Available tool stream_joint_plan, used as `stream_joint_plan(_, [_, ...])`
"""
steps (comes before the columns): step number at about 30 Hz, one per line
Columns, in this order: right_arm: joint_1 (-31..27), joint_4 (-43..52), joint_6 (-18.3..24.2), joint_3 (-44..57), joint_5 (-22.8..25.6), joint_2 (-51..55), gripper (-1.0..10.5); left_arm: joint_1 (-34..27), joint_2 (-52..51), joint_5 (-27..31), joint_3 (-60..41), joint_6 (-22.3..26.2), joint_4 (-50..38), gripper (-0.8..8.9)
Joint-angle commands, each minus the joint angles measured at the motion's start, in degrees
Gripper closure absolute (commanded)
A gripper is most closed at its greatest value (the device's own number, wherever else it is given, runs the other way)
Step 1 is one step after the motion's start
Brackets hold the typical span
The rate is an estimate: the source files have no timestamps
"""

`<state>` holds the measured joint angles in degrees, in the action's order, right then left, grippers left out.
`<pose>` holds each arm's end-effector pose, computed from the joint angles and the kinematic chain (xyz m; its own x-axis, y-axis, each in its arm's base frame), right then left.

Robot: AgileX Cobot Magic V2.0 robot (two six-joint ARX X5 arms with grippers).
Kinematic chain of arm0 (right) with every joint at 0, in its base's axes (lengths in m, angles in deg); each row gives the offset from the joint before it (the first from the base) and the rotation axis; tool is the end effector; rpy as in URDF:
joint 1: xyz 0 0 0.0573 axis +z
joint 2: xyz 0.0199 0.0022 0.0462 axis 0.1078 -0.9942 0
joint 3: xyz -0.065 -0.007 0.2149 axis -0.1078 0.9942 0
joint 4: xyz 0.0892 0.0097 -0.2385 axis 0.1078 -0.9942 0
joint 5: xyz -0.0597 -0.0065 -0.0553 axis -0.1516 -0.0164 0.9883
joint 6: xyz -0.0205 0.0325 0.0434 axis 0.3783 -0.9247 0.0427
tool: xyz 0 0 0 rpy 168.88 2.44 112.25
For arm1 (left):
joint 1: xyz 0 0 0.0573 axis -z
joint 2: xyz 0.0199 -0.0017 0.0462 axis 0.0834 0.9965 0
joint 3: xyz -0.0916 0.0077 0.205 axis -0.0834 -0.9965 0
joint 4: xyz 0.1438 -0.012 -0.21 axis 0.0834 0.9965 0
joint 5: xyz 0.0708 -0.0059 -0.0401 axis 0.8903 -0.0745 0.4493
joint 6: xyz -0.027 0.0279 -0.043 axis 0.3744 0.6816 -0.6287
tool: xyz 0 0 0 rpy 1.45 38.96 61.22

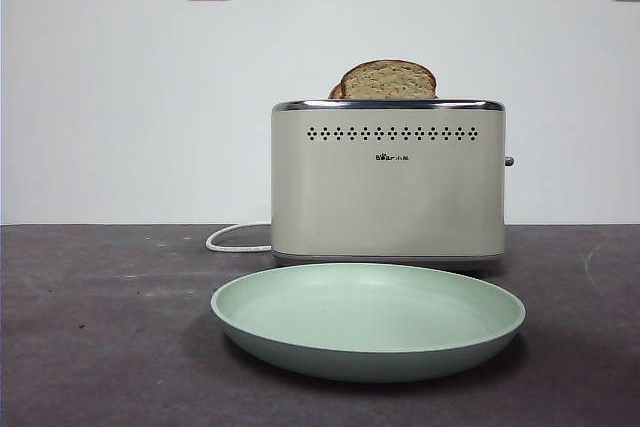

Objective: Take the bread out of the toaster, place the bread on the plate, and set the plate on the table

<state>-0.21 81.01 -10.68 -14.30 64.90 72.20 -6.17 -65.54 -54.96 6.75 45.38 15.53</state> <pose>0.1407 0.0204 0.1753 0.9646 0.2559 -0.0642 -0.2443 0.9582 0.1486 0.1419 -0.0025 0.1666 0.9831 -0.1446 -0.1123 0.1264 0.9798 -0.1551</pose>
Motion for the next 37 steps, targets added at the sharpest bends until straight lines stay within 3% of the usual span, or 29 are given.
stream_joint_plan(1, [0.0,0.8,-4.3,-2.9,0.1,-1.3,9.6,-0.2,-0.1,-1.2,3.6,-3.5,0.2,8.20])
stream_joint_plan(7, [0.1,-2.0,-6.0,-11.6,-0.6,-7.8,9.6,-0.1,2.0,-4.3,13.0,-4.2,6.2,8.20])
stream_joint_plan(10, [0.1,-7.2,-5.7,-18.5,-4.1,-12.7,9.6,-0.1,4.7,-7.9,18.1,-4.2,9.4,8.20])
stream_joint_plan(20, [0.1,-35.3,3.9,-43.7,-16.2,-30.6,9.6,-0.1,16.8,-24.2,34.2,-2.5,21.3,8.20])
stream_joint_plan(24, [0.1,-45.5,7.8,-50.4,-18.5,-35.6,9.6,-0.1,20.3,-27.2,40.1,0.1,28.5,8.20])
stream_joint_plan(28, [0.1,-49.9,10.5,-53.4,-20.5,-37.8,9.6,-0.1,23.0,-29.7,44.9,2.4,34.1,8.20])
stream_joint_plan(33, [0.1,-49.9,10.4,-53.5,-21.1,-37.9,9.2,-0.1,24.4,-29.6,47.6,2.3,34.9,8.06])
stream_joint_plan(35, [0.1,-49.9,10.4,-53.5,-21.0,-37.9,7.7,-0.1,24.4,-29.6,48.3,2.3,34.8,6.97])
stream_joint_plan(37, [0.1,-49.9,10.4,-53.5,-21.0,-37.9,5.4,0.0,24.5,-29.6,48.3,2.2,34.3,4.49])
